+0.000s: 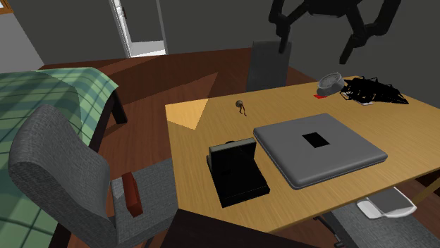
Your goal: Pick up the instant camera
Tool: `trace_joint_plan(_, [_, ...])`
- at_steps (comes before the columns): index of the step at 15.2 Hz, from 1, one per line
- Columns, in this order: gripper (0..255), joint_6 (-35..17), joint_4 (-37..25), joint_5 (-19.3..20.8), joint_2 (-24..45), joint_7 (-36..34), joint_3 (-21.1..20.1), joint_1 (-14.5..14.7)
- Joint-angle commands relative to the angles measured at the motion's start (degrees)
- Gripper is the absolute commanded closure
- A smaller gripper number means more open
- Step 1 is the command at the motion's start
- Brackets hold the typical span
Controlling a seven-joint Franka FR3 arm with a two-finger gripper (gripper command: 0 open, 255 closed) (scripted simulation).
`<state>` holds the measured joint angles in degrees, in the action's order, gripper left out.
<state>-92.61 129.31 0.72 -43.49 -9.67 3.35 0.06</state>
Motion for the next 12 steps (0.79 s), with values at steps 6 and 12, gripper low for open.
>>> trace_joint_plan(6, [0, -8.6, 6.1, -1.9, 3.3, -8.6, -3.7, -1.1])
trace_joint_plan(12, [0, -19.2, 10.7, -3.7, 10.3, -18.8, -8.1, -2.3])
